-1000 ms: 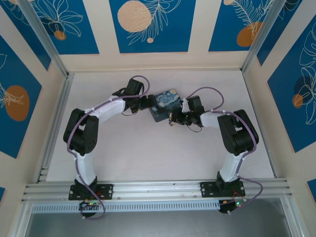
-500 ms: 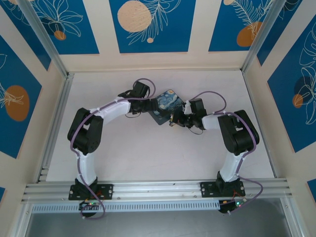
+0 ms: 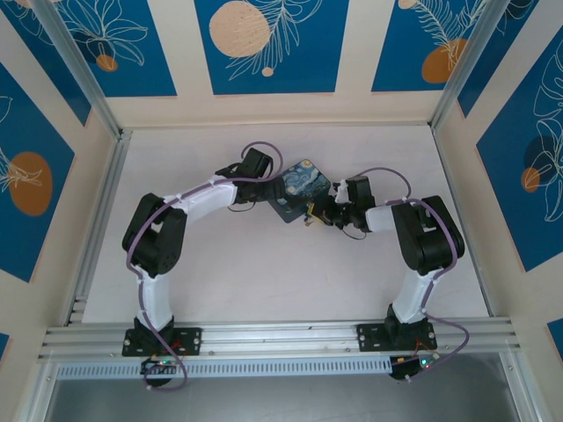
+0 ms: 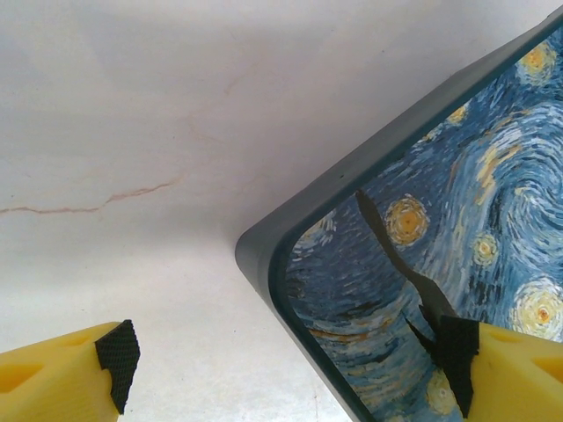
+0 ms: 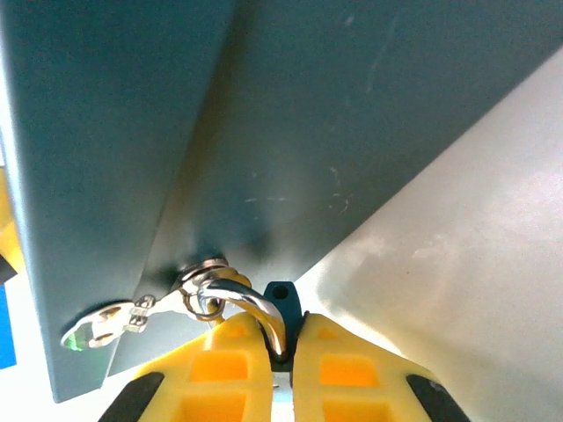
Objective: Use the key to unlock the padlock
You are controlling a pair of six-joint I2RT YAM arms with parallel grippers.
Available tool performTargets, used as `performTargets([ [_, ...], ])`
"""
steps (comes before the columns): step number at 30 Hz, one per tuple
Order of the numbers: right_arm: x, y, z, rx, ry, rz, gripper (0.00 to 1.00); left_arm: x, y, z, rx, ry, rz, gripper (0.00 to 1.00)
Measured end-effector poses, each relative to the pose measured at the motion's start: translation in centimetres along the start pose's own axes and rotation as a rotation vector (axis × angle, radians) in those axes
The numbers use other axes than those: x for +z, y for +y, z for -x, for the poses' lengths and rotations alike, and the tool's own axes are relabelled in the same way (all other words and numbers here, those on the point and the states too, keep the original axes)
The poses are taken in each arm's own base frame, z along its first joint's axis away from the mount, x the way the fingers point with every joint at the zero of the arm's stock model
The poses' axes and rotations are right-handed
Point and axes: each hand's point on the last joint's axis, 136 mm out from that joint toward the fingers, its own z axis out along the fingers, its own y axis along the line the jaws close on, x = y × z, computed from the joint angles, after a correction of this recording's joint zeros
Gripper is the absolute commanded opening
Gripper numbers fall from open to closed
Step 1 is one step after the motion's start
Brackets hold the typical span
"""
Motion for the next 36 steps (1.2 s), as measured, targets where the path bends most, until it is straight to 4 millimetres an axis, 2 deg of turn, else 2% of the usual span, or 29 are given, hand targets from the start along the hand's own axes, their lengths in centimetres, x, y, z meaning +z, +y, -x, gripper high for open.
performTargets([
  [15, -0.6, -0.3, 1.4, 0.073, 0.002, 0.027, 0.0, 0.2, -0.5, 0.1, 0.005, -0.011, -0.013, 0.88],
  [36, -1.1, 0.0, 3.8, 0.007, 0.129, -0.08, 0.0, 0.6, -0.8, 0.4, 0.005, -0.028, -0.025, 0.86],
])
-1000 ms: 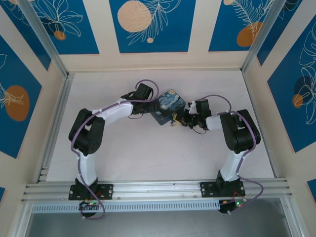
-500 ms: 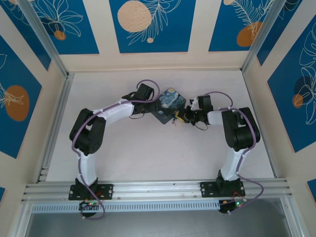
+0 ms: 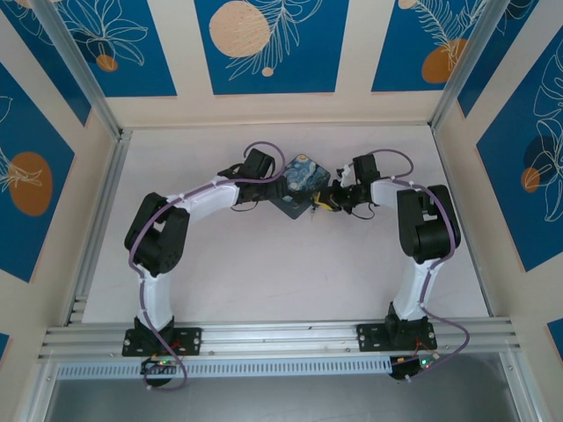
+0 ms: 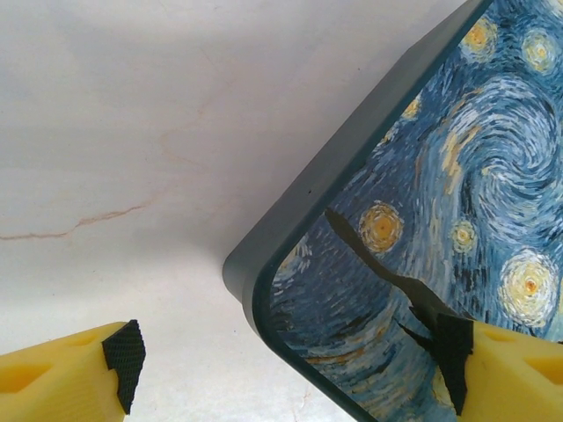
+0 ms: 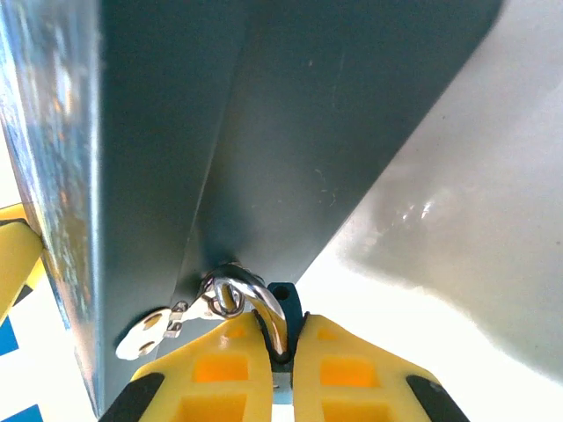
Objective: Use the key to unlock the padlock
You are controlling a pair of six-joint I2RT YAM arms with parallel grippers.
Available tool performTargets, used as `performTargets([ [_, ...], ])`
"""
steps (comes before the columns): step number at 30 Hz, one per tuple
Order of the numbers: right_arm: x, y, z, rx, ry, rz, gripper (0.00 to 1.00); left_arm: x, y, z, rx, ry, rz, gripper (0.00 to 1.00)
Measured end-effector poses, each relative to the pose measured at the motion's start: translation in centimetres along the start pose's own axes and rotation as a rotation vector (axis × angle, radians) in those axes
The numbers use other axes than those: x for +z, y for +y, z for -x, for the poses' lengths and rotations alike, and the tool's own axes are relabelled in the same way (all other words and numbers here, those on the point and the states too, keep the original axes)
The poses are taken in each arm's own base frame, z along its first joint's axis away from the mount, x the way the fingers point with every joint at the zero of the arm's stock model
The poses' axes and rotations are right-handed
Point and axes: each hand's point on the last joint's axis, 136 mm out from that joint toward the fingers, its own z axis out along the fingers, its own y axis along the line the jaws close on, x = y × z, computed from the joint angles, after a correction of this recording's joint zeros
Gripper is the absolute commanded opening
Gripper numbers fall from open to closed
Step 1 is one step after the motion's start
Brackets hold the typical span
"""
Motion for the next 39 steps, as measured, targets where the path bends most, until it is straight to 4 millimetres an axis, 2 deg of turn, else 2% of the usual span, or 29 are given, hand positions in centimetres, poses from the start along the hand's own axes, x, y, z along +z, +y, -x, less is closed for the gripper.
performTargets([
  [12, -0.4, -0.1, 2.0, 0.027, -0.011, 0.013, 0.0, 0.2, -0.3, 0.1, 0.001, -0.003, -0.015, 0.85],
  [19, -1.5, 0.5, 6.4, 0.017, -0.017, 0.042, 0.0, 0.4, -0.5, 0.1, 0.001, -0.005, -0.02, 0.85],
  [24, -2.0, 0.8, 6.5, 0.001, -0.006, 0.036, 0.0, 0.4, -0.5, 0.1, 0.001, -0.005, -0.021, 0.85],
  [27, -1.9, 0.2, 5.3, 0.015, 0.008, 0.028, 0.0, 0.4, -0.5, 0.1, 0.002, -0.005, -0.02, 0.86],
  [32, -2.8, -0.8, 0.4, 0.054, 0.04, -0.001, 0.0, 0.3, -0.5, 0.1, 0.008, -0.003, -0.019, 0.9],
  [36, -3.6, 0.7, -3.0, 0.016, 0.047, 0.002, 0.0, 0.2, -0.5, 0.2, 0.018, 0.002, -0.015, 0.93],
  [39, -3.2, 2.9, -6.1, -0.057, 0.071, 0.011, 0.0, 0.1, -0.5, 0.1, 0.019, 0.012, -0.014, 0.95],
])
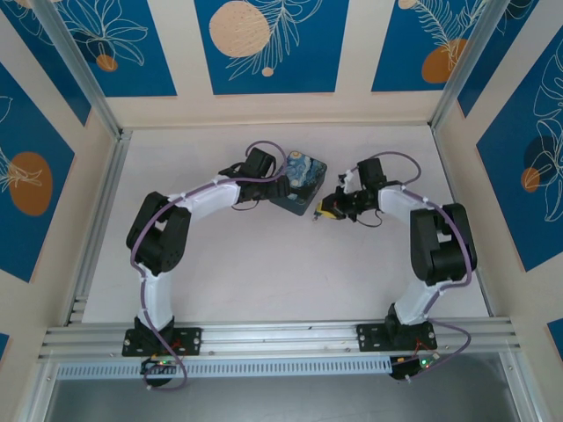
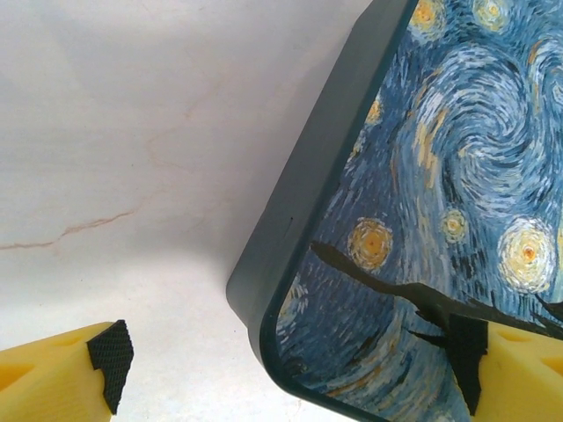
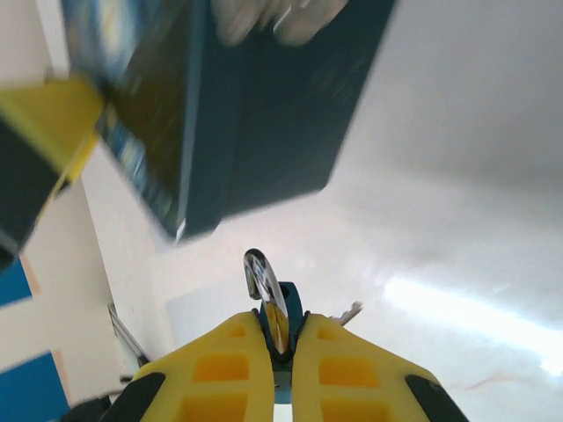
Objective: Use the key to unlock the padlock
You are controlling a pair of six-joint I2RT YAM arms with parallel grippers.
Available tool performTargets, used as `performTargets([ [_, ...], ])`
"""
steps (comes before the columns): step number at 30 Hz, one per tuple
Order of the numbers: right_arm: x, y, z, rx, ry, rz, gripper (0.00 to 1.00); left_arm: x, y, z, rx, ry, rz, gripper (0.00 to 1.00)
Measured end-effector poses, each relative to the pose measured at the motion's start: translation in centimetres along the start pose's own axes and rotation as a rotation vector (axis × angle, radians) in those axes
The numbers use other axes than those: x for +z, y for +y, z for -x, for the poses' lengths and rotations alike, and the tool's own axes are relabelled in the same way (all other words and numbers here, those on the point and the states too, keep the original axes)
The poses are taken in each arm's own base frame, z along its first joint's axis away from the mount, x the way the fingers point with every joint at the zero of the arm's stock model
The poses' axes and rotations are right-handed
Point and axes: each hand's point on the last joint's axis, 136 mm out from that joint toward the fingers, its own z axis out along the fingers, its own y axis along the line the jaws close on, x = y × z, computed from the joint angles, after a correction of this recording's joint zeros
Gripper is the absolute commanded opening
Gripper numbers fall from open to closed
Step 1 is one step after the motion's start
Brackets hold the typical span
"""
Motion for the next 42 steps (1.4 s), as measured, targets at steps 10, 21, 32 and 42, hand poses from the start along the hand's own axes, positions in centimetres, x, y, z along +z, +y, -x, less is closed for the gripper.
performTargets([
  [10, 7.6, 4.6, -11.6, -0.136, 0.224, 0.007, 0.0, -2.3, 0.0, -1.2, 0.006, 0.075, -0.004, 0.98],
  [21, 10.5, 2.7, -13.0, -0.097, 0.252, -0.035, 0.48, -8.3, -1.1, 1.5, -0.003, -0.022, -0.065, 1.0],
  [32, 2.0, 3.2, -9.2, -0.122, 0.016, -0.059, 0.93, -11.0, 1.8, 1.0, -0.013, -0.048, -0.025, 1.0],
  [42, -9.5, 4.7, -2.2, -0.199, -0.391, -0.136, 1.0, -17.9, 7.7, 2.7, 0.044, -0.319, 0.18, 1.0],
])
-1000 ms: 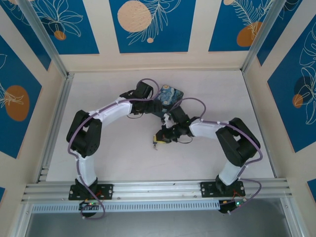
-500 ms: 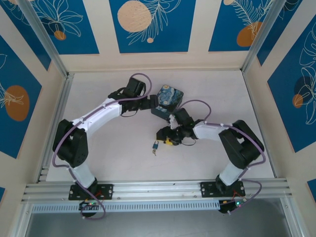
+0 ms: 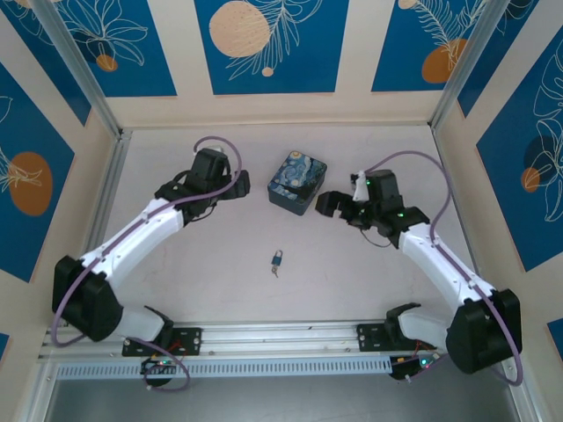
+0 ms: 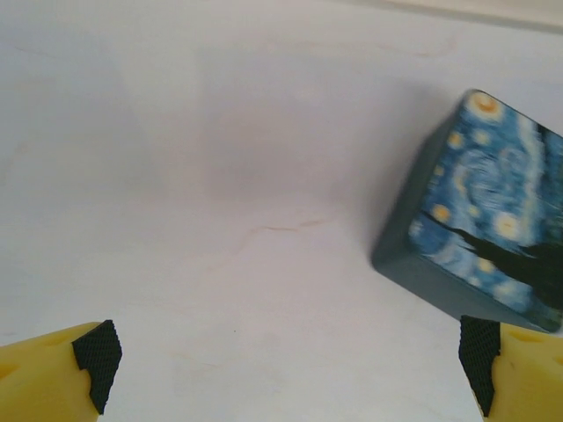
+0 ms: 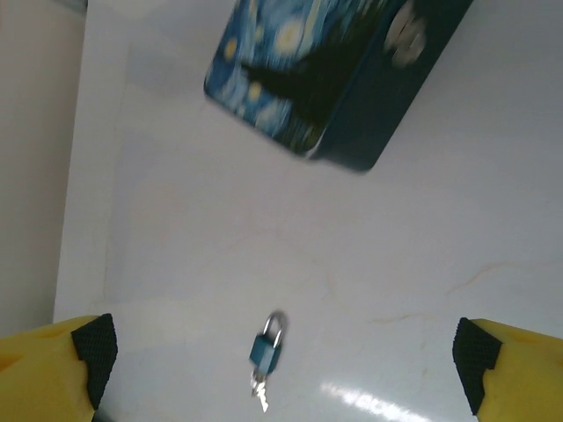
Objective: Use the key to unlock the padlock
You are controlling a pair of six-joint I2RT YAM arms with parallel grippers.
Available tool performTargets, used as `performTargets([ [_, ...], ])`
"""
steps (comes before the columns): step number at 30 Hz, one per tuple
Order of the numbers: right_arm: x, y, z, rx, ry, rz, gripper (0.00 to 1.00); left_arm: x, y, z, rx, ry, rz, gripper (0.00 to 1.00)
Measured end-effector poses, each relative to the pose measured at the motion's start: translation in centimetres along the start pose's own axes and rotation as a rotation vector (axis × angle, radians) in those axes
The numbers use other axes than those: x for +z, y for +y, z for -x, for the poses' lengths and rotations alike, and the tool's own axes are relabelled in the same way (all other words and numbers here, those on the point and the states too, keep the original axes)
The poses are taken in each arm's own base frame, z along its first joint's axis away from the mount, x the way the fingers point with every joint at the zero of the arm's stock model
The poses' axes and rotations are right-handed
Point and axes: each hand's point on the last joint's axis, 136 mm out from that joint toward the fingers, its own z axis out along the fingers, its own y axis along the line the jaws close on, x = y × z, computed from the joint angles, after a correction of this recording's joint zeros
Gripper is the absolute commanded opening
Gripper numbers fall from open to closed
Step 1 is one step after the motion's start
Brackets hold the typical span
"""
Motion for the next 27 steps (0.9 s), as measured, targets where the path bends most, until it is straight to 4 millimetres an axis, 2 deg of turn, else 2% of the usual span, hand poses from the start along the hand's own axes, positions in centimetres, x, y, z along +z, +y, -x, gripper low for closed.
performTargets([
  [4, -2.1, -2.8, 4.1, -0.01, -0.179, -0.155, 1.0, -1.0, 3.9, -0.2, 0.09, -0.123, 0.144, 1.0],
  [9, -3.6, -7.7, 6.8, -0.049, -0.369, -0.355, 1.0, -0.2, 8.5, -1.0, 0.149, -0.162, 0.284, 1.0],
  [14, -4.0, -13.6, 8.2, -0.067, -0.462, -0.539, 1.0, 0.3, 13.6, -2.1, 0.146, -0.209, 0.382, 1.0],
  [19, -1.4, -18.3, 7.0, -0.103, -0.441, -0.637, 0.99, 1.7, 17.7, -2.0, 0.107, -0.241, 0.45, 1.0],
  [22, 0.0, -19.3, 6.3, -0.148, -0.425, -0.641, 0.99, 3.2, 19.1, -2.2, 0.102, -0.25, 0.464, 1.0],
  [27, 0.8, -18.6, 7.4, -0.245, -0.5, -0.586, 0.99, 5.3, 19.9, -4.8, 0.104, -0.237, 0.429, 1.0],
])
